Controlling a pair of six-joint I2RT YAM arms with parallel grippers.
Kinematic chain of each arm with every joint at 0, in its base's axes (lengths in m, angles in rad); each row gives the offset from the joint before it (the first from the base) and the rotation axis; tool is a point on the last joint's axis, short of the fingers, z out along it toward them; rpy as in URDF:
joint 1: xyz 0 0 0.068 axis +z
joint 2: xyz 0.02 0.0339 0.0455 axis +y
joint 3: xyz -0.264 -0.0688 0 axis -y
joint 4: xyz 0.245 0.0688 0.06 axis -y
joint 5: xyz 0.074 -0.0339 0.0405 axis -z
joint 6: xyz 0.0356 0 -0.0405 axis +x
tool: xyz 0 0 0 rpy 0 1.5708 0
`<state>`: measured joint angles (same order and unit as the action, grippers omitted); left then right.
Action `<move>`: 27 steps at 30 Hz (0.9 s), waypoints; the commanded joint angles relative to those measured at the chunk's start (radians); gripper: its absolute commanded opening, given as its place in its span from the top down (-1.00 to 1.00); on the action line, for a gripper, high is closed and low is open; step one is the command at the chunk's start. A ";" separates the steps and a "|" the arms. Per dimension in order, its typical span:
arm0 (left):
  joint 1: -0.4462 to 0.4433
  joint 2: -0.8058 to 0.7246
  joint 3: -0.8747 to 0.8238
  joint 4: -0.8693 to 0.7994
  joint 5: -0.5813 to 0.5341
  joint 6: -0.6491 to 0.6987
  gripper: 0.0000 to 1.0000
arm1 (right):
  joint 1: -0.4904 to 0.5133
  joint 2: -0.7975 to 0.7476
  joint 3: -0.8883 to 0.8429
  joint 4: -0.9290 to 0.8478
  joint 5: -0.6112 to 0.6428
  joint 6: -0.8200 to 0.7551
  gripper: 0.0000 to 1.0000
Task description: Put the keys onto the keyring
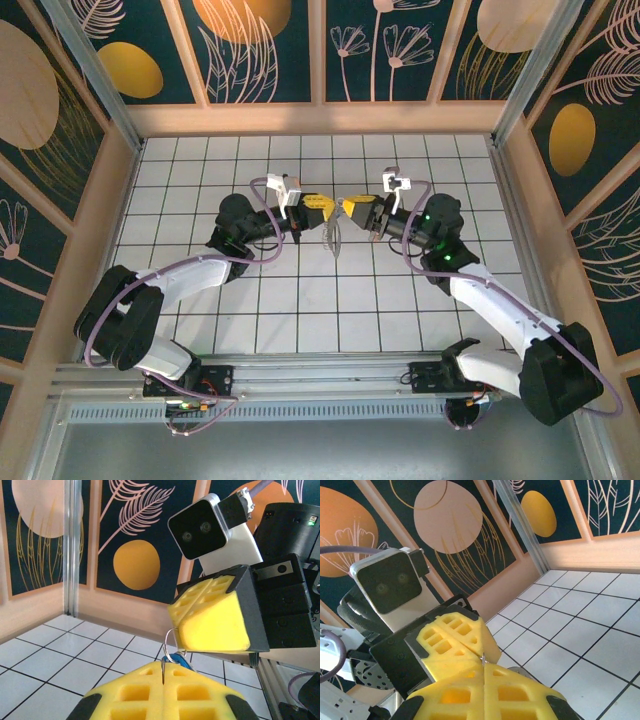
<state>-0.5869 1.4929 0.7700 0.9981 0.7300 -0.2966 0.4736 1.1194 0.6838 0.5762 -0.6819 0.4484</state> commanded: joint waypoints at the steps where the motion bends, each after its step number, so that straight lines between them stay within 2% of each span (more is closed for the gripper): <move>1: 0.004 0.003 0.014 0.063 0.028 -0.012 1.00 | 0.013 0.010 0.037 0.017 -0.004 -0.026 1.00; 13: 0.004 0.006 0.015 0.074 0.031 -0.022 1.00 | 0.022 0.017 0.039 -0.003 0.025 -0.043 1.00; 27: 0.004 -0.003 0.013 0.081 0.024 -0.033 1.00 | -0.014 0.029 -0.006 0.014 0.040 -0.029 1.00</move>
<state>-0.5842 1.4952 0.7700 0.9993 0.7322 -0.3191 0.4656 1.1400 0.6872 0.5694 -0.6544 0.4244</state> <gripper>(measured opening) 0.050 0.051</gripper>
